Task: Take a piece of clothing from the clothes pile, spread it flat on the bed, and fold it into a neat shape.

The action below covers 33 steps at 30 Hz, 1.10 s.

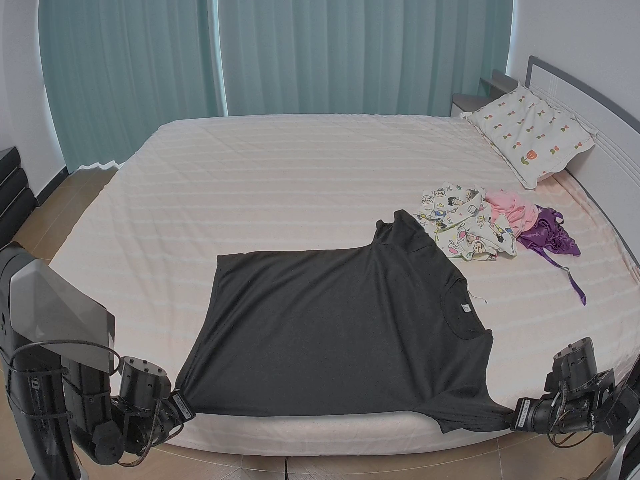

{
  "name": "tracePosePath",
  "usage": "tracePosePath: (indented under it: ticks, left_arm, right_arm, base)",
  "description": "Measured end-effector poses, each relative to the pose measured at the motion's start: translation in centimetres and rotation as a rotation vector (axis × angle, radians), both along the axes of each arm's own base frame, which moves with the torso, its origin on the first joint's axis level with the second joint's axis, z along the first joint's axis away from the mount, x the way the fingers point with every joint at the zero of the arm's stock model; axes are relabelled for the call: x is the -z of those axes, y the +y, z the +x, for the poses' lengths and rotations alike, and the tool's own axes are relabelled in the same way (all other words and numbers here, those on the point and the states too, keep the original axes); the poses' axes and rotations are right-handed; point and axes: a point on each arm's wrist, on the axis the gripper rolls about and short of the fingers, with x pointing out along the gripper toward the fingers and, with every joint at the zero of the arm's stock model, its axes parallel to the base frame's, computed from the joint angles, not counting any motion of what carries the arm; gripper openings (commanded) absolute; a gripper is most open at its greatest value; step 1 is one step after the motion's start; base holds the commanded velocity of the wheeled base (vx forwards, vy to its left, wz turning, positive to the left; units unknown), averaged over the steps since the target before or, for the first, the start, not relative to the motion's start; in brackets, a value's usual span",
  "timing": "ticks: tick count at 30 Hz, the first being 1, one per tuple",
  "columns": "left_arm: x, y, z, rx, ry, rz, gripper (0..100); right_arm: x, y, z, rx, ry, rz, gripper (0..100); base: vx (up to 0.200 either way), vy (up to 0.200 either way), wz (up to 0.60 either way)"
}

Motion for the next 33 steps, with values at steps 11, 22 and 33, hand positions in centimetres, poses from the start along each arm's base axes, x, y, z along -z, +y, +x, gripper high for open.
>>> tracePosePath:
  ticks: [11, 22, 33]
  left_arm:
    - [0.1, -0.9, -1.4, 0.058, 0.09, 0.064, 0]
    - [0.3, -0.8, -3.1, 0.104, 0.236, 0.14, 0]
    - [-0.1, -1.2, -3.7, 0.139, 0.247, 0.148, 0]
  right_arm:
    - [-0.1, -0.3, -1.2, -0.046, 0.065, -0.059, 0]
    - [-0.6, -0.5, -2.2, -0.082, 0.086, -0.083, 0]
    - [-0.9, -0.6, -2.2, -0.076, 0.058, -0.074, 0]
  base:
    - [0.0, 0.0, 0.0]
    - [0.0, 0.0, 0.0]
    - [0.0, 0.0, 0.0]
